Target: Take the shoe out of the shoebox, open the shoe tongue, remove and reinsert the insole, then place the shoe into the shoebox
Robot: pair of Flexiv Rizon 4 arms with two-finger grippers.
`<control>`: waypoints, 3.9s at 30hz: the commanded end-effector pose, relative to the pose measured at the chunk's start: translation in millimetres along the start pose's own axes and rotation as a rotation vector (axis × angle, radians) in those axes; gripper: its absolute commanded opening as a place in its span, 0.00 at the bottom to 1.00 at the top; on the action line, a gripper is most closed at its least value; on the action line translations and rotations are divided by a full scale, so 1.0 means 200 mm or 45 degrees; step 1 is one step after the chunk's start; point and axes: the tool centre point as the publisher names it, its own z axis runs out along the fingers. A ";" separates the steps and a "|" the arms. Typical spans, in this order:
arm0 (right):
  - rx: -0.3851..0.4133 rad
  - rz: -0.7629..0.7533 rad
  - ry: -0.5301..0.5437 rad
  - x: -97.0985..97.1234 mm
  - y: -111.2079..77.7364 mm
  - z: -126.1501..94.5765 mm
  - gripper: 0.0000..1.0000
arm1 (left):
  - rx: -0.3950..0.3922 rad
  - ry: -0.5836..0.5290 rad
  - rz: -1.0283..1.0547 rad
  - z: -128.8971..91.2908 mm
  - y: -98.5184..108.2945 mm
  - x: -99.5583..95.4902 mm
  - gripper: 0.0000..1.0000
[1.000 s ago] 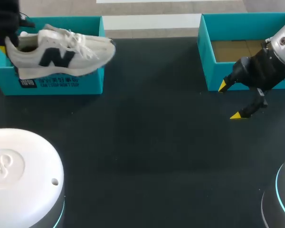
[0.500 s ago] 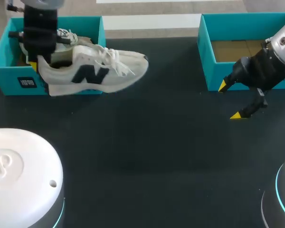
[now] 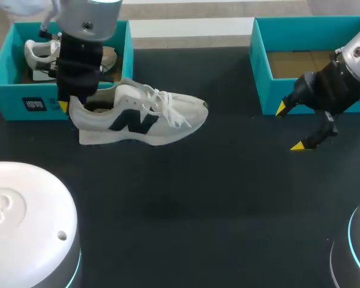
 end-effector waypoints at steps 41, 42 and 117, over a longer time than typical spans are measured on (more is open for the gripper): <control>0.004 0.002 -0.001 0.00 0.00 0.01 1.00 | -0.067 0.036 -0.087 0.42 -0.32 -0.55 0.00; 0.004 0.002 -0.001 0.00 0.00 0.01 1.00 | -0.065 0.036 -0.091 0.44 -0.32 -0.56 0.00; 0.004 0.002 -0.001 0.00 0.00 0.01 1.00 | 0.497 -0.589 -0.504 0.45 -0.31 -0.36 1.00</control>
